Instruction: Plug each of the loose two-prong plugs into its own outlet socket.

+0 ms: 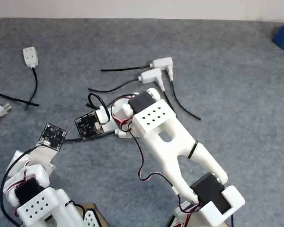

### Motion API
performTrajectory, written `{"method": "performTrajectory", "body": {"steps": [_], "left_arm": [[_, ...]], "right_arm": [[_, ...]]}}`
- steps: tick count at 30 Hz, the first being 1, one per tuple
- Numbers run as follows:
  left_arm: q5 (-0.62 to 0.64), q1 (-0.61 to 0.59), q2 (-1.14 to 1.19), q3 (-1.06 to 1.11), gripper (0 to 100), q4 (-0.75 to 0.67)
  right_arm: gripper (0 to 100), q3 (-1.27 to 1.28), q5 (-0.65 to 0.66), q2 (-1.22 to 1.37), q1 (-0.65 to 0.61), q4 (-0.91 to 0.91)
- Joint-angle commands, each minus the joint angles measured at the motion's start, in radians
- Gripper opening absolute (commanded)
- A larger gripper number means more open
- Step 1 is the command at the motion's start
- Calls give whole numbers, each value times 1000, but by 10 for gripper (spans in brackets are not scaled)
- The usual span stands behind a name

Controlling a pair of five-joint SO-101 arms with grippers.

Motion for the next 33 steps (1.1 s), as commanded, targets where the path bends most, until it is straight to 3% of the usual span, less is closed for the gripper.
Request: {"method": "performTrajectory", "body": {"steps": [1,15,25,33], "left_arm": [[-2,-21,-10,-7,299,3],[-5,-36,-10,-8,299,2],[-3,-35,-10,-5,299,2],[-5,-36,-10,-7,299,2]], "right_arm": [[8,-41,9,-2,25,-48],[8,-16,8,79,67,-54],[8,-8,-28,-5,27,-12],[8,-13,-37,85,28,-48]]}}
